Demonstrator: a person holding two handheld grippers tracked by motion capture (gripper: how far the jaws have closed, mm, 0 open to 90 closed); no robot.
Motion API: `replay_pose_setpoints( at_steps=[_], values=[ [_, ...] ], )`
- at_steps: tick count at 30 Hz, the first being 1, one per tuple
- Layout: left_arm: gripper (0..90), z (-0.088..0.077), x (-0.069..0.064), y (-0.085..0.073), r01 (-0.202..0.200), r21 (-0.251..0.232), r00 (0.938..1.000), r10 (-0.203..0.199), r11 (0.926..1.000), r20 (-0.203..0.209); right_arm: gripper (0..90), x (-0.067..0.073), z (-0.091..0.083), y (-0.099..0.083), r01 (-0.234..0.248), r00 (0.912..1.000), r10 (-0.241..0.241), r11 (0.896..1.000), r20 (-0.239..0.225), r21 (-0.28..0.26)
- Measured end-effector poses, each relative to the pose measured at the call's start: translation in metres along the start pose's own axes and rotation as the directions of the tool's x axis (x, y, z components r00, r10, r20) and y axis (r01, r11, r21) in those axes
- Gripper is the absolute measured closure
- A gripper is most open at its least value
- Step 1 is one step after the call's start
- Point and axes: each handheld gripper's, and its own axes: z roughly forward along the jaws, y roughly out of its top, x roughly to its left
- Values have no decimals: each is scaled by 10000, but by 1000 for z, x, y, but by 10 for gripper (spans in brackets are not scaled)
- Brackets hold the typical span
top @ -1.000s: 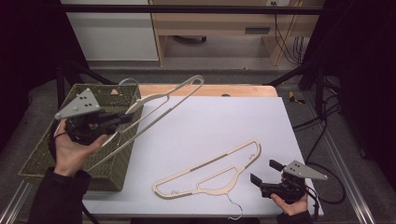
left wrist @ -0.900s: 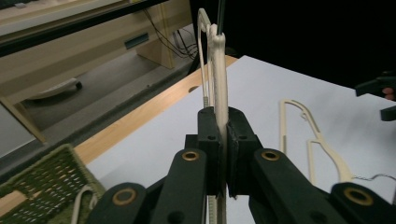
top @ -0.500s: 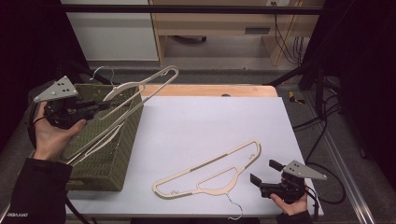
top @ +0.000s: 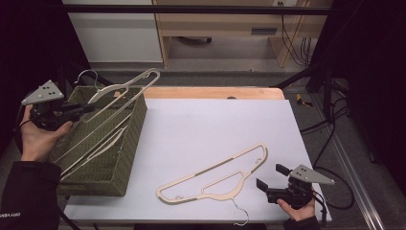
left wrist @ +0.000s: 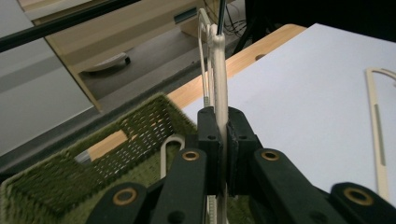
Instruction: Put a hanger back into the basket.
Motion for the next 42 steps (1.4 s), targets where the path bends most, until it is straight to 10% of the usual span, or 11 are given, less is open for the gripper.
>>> replay_pose_setpoints(
  at_steps=[19, 42],
  values=[
    [862, -1, 36, -46, 218, 675, 9976, -173, 9975, -668, 62, 0, 2, -1, -15, 10000, 15, 10000, 42, 61],
    [862, 23, 31, -102, 218, 2112, 9970, -57, 9772, -769, 66, 1, 3, -1, 26, 10000, -27, 9999, 47, 150]
  ],
)
